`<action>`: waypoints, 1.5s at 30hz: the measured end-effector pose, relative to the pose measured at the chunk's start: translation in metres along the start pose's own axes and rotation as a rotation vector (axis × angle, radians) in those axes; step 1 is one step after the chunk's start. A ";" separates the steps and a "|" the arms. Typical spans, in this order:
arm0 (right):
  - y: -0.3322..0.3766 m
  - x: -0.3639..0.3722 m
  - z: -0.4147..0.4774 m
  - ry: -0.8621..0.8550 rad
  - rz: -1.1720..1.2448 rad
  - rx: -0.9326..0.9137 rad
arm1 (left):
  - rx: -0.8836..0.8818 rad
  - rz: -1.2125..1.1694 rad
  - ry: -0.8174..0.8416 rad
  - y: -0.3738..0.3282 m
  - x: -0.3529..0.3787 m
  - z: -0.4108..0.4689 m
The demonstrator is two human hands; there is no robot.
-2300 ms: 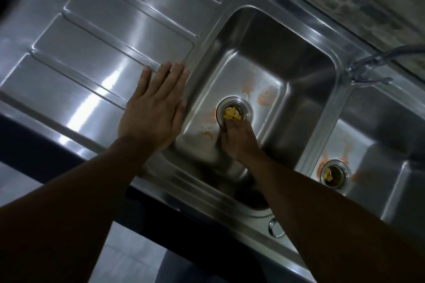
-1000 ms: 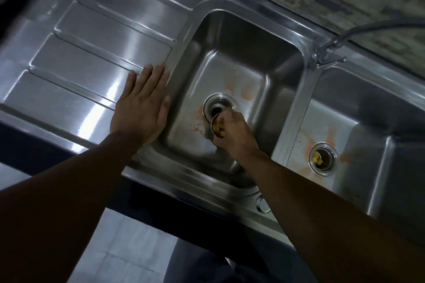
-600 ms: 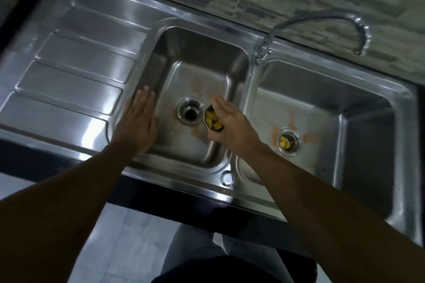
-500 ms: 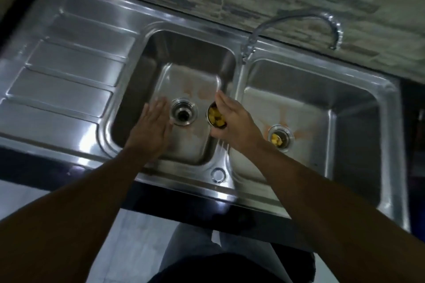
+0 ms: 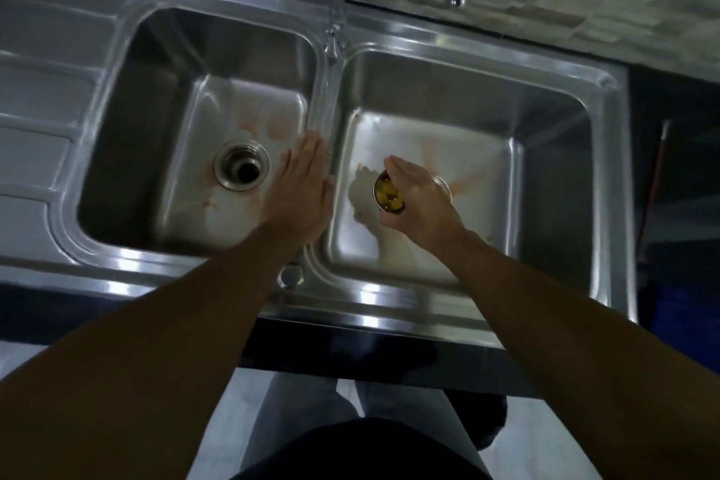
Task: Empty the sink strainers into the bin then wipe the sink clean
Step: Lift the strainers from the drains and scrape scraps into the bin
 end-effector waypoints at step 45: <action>-0.141 0.108 -0.015 0.315 -0.201 0.119 | 0.076 0.180 -0.154 -0.019 0.007 0.044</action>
Point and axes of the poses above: each hand's wrist, its own z-axis towards the middle knuckle, its own x-axis out of the palm, y = z × x, the point moved 10 cm from there along z, towards the middle knuckle, and after that the axes turned 3 degrees about -x, right-handed, at the moved point
